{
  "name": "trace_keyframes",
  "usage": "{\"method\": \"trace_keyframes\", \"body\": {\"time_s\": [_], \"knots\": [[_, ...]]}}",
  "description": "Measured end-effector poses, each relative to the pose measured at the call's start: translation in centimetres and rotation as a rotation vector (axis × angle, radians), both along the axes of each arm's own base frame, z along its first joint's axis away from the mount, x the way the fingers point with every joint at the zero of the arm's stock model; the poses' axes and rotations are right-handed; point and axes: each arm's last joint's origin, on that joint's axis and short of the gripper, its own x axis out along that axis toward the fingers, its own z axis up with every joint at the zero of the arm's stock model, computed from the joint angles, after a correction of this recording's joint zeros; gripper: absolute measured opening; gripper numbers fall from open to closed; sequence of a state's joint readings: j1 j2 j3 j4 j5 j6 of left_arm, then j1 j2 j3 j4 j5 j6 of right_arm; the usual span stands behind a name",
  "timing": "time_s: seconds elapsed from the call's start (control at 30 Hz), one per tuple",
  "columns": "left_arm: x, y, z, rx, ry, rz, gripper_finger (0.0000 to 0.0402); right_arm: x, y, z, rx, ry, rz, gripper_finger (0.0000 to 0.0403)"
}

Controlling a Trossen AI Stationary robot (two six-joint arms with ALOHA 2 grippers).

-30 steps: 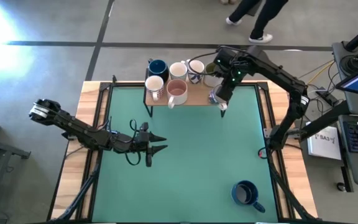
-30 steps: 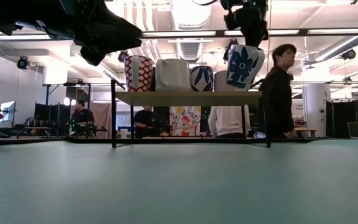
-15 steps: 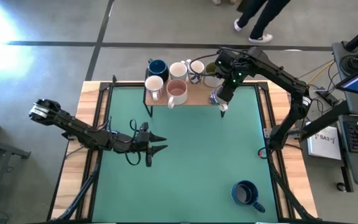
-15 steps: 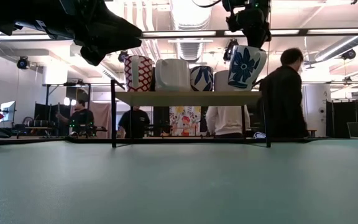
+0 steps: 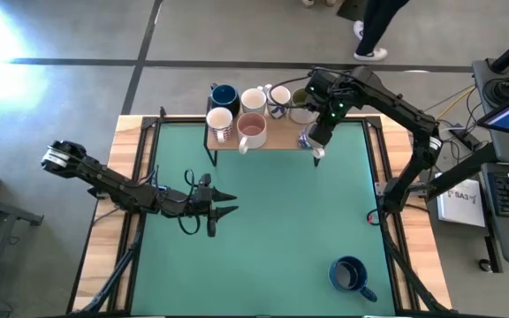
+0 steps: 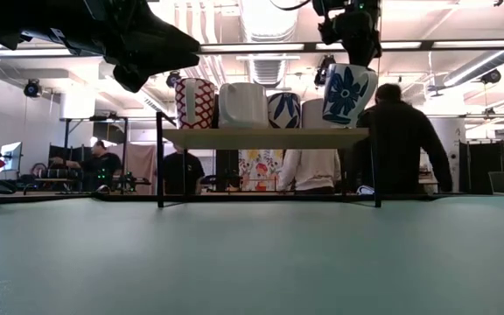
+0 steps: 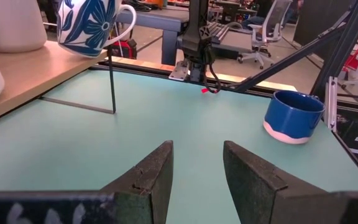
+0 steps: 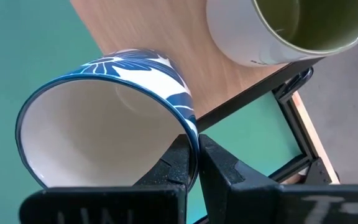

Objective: Place coffee mugs
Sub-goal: Put the blue mug on the shelf

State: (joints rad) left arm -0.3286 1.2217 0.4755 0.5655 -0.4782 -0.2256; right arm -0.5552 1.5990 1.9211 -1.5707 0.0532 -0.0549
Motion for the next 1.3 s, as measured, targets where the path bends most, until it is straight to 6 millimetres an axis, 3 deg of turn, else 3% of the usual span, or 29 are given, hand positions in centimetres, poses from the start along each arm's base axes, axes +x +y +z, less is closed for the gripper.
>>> {"method": "trace_keyframes", "body": {"time_s": [1.3], "knots": [[0.0, 0.01, 0.01, 0.0, -0.001, 0.0, 0.0123, 0.01, -0.29, -0.12, -0.025, 0.011, -0.079, 0.0013]]}}
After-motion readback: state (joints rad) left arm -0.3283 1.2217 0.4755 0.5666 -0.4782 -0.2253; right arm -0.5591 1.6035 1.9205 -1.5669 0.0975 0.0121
